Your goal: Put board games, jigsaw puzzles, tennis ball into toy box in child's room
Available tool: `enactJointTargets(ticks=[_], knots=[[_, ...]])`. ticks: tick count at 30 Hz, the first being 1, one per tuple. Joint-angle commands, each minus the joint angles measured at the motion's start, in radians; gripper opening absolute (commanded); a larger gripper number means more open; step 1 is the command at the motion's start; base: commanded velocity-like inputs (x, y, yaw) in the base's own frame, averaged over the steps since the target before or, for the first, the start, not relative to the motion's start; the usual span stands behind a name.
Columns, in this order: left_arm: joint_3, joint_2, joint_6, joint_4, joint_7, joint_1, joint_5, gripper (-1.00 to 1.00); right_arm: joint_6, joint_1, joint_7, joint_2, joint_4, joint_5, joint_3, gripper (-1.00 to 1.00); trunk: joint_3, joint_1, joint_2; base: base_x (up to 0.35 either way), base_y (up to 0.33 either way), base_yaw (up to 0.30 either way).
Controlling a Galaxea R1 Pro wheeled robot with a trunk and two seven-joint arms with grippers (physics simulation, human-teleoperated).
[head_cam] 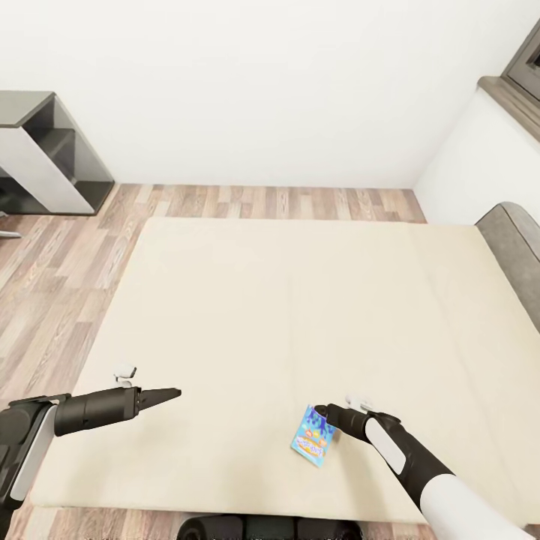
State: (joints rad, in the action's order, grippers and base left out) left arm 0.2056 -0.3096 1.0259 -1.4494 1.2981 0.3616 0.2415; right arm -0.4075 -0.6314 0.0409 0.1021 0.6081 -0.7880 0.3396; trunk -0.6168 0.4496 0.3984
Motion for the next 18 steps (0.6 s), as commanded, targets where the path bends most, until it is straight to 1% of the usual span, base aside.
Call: enactJointTargets(ticks=[1,18], knots=[[0.000,0.000,0.008,0.000,0.001,0.000,0.002,1.00,-0.002,-0.001,0.001,0.001,0.001,-0.001,0.004,1.00,-0.003,0.000,0.002,0.000,0.000,0.000],[0.001,0.000,0.008,-0.001,0.002,0.000,0.004,1.00,-0.002,-0.001,0.001,0.001,0.001,0.000,0.003,1.00,-0.031,0.000,0.002,0.000,0.000,0.000]])
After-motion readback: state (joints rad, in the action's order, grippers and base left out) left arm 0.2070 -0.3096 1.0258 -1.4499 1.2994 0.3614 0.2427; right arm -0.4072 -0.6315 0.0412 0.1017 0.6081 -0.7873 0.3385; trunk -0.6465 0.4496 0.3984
